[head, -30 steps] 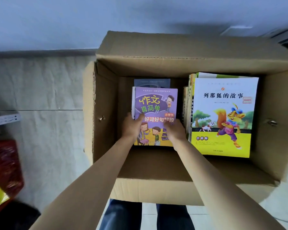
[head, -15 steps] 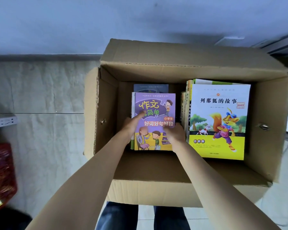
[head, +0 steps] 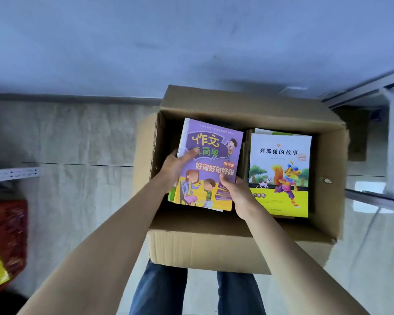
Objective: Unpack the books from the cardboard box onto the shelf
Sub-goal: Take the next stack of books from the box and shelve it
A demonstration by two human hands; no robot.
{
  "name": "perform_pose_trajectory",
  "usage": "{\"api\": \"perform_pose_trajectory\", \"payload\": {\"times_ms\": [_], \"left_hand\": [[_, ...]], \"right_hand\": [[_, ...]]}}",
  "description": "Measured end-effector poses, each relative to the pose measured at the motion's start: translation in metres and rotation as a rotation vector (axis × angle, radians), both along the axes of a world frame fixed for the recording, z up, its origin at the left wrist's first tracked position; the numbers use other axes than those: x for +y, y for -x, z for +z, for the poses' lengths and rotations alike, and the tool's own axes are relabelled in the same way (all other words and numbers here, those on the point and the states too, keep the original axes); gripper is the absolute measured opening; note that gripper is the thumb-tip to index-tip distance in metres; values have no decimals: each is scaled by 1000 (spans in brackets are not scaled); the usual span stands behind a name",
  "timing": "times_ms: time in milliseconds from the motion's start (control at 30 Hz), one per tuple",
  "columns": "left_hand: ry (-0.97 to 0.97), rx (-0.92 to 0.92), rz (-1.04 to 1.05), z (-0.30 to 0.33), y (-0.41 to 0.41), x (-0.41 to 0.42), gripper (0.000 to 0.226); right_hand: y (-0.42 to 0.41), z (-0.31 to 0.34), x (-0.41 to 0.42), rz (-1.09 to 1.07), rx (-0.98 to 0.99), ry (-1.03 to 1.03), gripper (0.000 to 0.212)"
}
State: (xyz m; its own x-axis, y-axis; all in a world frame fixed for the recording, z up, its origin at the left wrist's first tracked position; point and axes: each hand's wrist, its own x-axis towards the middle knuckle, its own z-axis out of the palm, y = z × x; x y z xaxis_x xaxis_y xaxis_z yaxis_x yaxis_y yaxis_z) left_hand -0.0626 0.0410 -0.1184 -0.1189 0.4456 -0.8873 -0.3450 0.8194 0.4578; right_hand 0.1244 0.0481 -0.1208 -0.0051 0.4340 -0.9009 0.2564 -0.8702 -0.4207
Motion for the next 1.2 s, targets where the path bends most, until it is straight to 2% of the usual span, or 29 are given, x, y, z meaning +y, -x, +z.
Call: {"api": "perform_pose_trajectory", "payload": {"times_ms": [67,133,200,333,433,500,600,667,733,800,1000,1200], "left_hand": [[-81,-24,33,33,8,0,40],[-143,-30,78,66,15,0,29],[-185,-14,124,107,22,-2,31],[-273,7,262,188,33,-19,41],[-316,77,340,242,42,-36,61],[-379,119,397,284,52,-56,59],[-456,172,499,345,71,-99,48],[-490,206,562,381,83,-131,58],[-535,243,637,418,96,-170,72],[-602,297,701,454,108,-211,77],[-703,550,841,541,152,-379,50],[-782,636,977,598,169,-580,69]], "right_hand": [[0,30,5,40,95,-17,23],[2,60,13,75,167,-33,39],[6,96,23,101,242,-55,49],[21,172,36,200,371,-128,32],[41,229,39,306,406,-233,66],[57,274,33,411,466,-293,76],[86,338,11,555,548,-393,64],[107,373,-8,623,586,-467,51],[130,408,-37,680,632,-519,27],[156,437,-68,722,688,-542,14],[237,518,-205,905,885,-574,10],[296,575,-386,1074,1075,-510,6]]}}
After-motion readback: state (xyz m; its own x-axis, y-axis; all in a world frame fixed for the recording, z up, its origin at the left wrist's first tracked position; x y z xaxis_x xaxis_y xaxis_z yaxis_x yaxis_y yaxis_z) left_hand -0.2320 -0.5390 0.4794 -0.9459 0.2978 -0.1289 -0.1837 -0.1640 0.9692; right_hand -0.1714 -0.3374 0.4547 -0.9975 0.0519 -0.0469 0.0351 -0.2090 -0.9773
